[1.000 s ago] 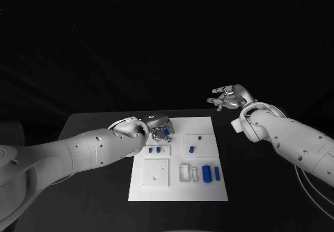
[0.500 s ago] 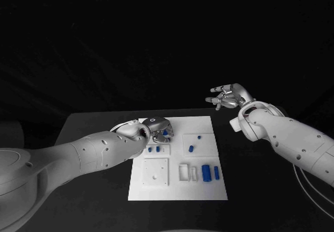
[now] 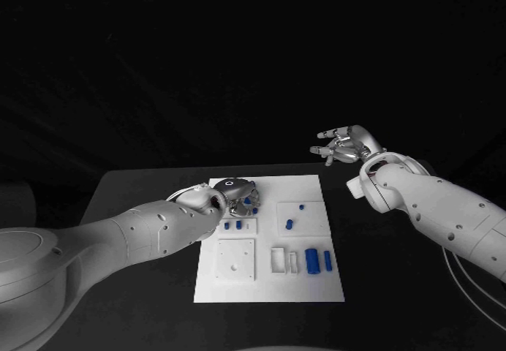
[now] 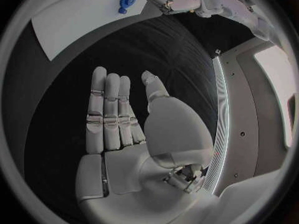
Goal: Assemble the parts on the task board
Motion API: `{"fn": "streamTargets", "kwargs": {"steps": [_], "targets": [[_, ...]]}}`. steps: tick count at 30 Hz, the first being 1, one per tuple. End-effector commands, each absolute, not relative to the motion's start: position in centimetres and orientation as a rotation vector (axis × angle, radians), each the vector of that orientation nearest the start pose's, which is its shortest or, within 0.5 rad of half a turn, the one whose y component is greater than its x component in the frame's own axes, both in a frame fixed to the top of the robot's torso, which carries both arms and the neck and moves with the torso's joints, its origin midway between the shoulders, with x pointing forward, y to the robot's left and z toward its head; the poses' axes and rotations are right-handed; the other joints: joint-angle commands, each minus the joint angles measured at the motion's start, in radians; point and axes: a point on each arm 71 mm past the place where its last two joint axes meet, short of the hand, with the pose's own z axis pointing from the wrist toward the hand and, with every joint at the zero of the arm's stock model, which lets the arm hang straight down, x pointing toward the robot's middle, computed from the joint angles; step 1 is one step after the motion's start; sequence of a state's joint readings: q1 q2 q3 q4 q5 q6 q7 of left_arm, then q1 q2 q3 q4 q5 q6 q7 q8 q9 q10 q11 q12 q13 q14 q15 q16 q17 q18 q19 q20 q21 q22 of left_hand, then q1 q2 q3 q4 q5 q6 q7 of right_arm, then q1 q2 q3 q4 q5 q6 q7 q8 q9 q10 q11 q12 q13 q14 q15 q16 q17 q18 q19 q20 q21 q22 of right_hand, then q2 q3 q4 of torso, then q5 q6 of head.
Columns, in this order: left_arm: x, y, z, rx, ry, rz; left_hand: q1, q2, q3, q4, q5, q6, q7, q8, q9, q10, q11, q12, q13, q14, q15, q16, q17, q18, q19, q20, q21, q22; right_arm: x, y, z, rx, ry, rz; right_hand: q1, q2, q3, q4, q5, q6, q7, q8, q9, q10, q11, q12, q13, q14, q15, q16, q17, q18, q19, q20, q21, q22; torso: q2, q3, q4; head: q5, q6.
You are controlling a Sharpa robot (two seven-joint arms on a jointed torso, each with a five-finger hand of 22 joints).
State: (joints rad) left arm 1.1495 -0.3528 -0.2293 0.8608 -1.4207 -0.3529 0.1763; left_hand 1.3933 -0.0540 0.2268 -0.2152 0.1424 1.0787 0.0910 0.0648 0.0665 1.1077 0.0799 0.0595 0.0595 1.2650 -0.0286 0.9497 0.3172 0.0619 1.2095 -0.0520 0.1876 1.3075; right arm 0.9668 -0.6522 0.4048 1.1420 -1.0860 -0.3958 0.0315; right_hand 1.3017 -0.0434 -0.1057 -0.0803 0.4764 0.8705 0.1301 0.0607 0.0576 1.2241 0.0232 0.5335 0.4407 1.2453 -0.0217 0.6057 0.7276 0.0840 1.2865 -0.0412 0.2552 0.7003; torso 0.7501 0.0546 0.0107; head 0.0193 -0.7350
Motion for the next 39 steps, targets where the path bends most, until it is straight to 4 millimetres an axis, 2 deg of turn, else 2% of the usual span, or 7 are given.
{"fn": "streamTargets", "kwargs": {"steps": [1,8,12,25,29,35,39], "targets": [[53.9,12.0,-29.0,0.402,1.712,-0.672,-0.014,0.000,0.009,0.002,0.005,-0.012,0.000,-0.003,-0.001,0.009,-0.001,-0.002,-0.001,0.001,-0.004,0.005,-0.001,0.010,-0.008,0.001,0.008,0.024,55.6,-25.0,-18.7,0.562,1.433,0.849,0.001,0.008,0.001,-0.006,0.005,0.008,0.000,-0.003,0.001,-0.004,-0.001,-0.007,-0.002,-0.003,-0.001,-0.004,-0.001,-0.013,0.005,-0.001,-0.004,-0.002,-0.001,0.0002,-0.0005,0.000,-0.001],[54.0,11.9,-29.3,0.395,1.722,-0.667,-0.019,0.000,0.021,0.004,0.000,-0.040,-0.002,-0.003,-0.003,0.023,-0.005,-0.002,-0.001,0.006,-0.007,0.013,0.000,0.009,-0.007,-0.001,0.022,0.023,55.6,-24.9,-18.7,0.562,1.433,0.851,-0.005,0.010,0.003,-0.014,0.005,0.007,0.000,-0.003,0.001,-0.004,-0.001,-0.007,-0.004,-0.002,-0.001,-0.004,-0.003,-0.013,0.005,-0.001,-0.005,-0.001,-0.001,0.0015,0.0004,-0.002,-0.001],[54.0,12.0,-29.6,0.390,1.731,-0.659,-0.020,0.001,0.023,0.006,-0.005,-0.042,0.001,-0.003,-0.003,0.027,-0.007,-0.002,-0.001,0.006,-0.008,0.015,0.000,0.009,-0.008,-0.002,0.024,0.023,55.6,-24.8,-18.7,0.561,1.434,0.852,-0.005,0.010,0.003,-0.014,0.005,0.007,0.000,-0.003,0.001,-0.004,-0.001,-0.007,-0.004,-0.002,-0.001,-0.004,-0.003,-0.013,0.005,-0.001,-0.005,-0.001,-0.001,0.0009,0.0005,-0.001,0.000],[54.0,11.9,-30.2,0.389,1.761,-0.652,-0.025,0.018,0.041,0.022,-0.013,0.024,0.004,-0.002,-0.002,0.090,-0.019,-0.001,-0.001,0.012,-0.012,0.048,0.013,0.005,-0.008,-0.007,0.048,0.024,55.6,-24.6,-18.7,0.560,1.434,0.858,-0.005,0.010,0.003,-0.014,0.005,0.007,0.000,-0.003,0.001,-0.004,-0.001,-0.007,-0.004,-0.002,-0.001,-0.004,-0.003,-0.013,0.005,-0.001,-0.005,-0.001,-0.001,0.0006,0.0003,-0.004,-0.002],[54.0,11.9,-30.3,0.388,1.765,-0.651,-0.027,0.020,0.038,0.025,-0.015,0.030,0.004,-0.002,-0.003,0.091,-0.019,-0.001,-0.001,0.008,-0.013,0.056,0.015,0.004,-0.011,-0.007,0.055,0.023,55.6,-24.6,-18.6,0.559,1.435,0.859,-0.005,0.010,0.003,-0.014,0.005,0.007,0.000,-0.003,0.001,-0.004,-0.001,-0.007,-0.004,-0.002,-0.001,-0.004,-0.003,-0.013,0.005,-0.001,-0.005,-0.001,0.000,0.0006,0.0000,-0.005,-0.002],[54.0,11.7,-30.5,0.379,1.768,-0.654,-0.031,0.020,0.035,0.030,-0.020,0.024,0.004,-0.003,-0.003,0.085,-0.019,-0.001,-0.001,0.010,-0.012,0.060,0.015,0.004,-0.010,-0.007,0.056,0.021,55.5,-24.5,-18.6,0.559,1.435,0.861,-0.005,0.010,0.003,-0.014,0.005,0.007,0.000,-0.003,0.001,-0.004,-0.001,-0.007,-0.004,-0.002,-0.001,-0.004,-0.003,-0.013,0.005,-0.001,-0.005,-0.001,0.000,0.0006,-0.0001,-0.007,-0.003],[54.0,11.6,-30.5,0.375,1.767,-0.657,-0.030,0.013,0.033,0.031,-0.021,-0.008,0.002,-0.003,-0.004,0.078,-0.017,-0.001,-0.001,0.014,-0.012,0.065,0.015,0.005,-0.006,-0.006,0.055,0.020,55.5,-24.5,-18.6,0.558,1.436,0.861,-0.007,0.011,0.003,-0.017,0.004,0.009,0.000,-0.003,0.001,-0.004,-0.002,-0.006,-0.005,-0.003,-0.001,-0.003,-0.004,-0.013,0.005,-0.001,-0.006,-0.001,-0.001,0.0008,0.0014,-0.008,-0.004]]}}
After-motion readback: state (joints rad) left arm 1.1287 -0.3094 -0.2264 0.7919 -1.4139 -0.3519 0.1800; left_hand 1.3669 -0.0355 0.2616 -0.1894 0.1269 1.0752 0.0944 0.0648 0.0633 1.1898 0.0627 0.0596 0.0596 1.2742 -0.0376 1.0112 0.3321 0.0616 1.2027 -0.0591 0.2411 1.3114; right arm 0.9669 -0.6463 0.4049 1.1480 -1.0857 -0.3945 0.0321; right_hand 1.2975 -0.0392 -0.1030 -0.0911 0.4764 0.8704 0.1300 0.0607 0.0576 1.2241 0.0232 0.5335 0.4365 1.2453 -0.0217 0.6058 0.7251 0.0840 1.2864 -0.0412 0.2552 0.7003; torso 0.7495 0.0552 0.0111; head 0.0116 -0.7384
